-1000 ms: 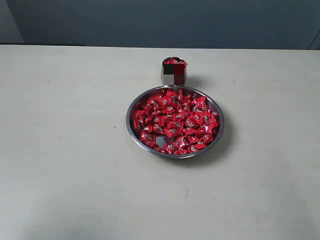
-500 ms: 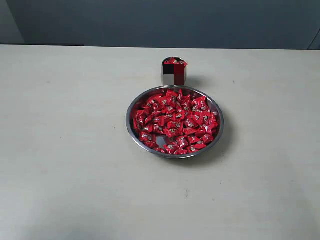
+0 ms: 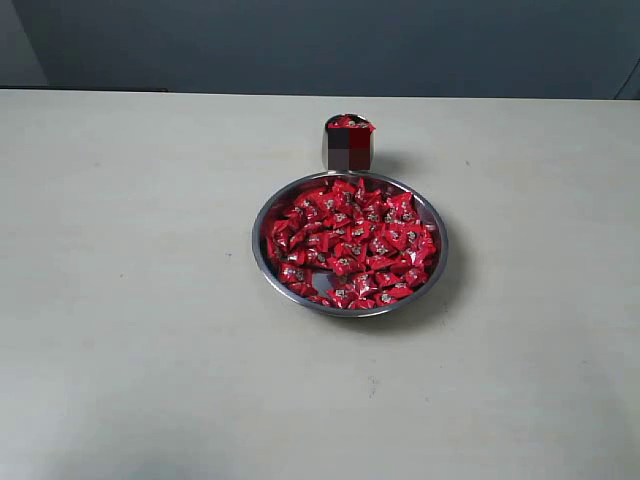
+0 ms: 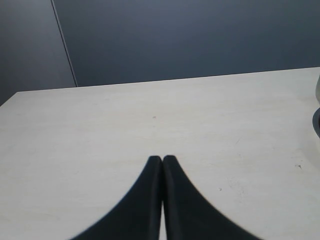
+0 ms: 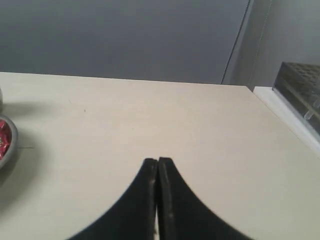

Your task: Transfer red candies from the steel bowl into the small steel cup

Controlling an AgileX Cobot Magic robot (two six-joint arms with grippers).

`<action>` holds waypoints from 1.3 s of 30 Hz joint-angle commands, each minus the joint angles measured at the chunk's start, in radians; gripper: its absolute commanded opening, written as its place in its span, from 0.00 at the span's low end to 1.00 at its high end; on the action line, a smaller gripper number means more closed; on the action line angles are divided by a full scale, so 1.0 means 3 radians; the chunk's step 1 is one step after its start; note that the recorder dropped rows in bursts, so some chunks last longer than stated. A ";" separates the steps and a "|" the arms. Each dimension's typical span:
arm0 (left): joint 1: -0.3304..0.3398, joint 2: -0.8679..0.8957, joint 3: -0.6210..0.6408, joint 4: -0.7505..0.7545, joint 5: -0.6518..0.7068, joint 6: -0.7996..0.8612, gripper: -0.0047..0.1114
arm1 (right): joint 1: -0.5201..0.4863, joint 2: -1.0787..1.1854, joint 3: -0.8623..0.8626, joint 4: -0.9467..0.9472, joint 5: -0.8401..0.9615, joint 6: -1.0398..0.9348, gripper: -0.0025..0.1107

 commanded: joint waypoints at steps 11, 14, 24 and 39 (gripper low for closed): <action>0.0007 -0.0016 -0.0028 0.0007 -0.0016 -0.0006 0.04 | -0.0013 -0.0015 0.0009 0.0167 0.0075 0.0011 0.01; 0.0007 -0.0016 -0.0028 0.0007 -0.0016 -0.0006 0.04 | -0.0013 -0.0015 0.0009 0.0167 0.0075 0.0011 0.01; 0.0007 -0.0016 -0.0028 0.0007 -0.0016 -0.0006 0.04 | -0.0013 -0.0015 0.0009 0.0167 0.0075 0.0011 0.01; 0.0007 -0.0016 -0.0028 0.0007 -0.0016 -0.0006 0.04 | -0.0013 -0.0015 0.0009 0.0181 0.0078 0.0011 0.01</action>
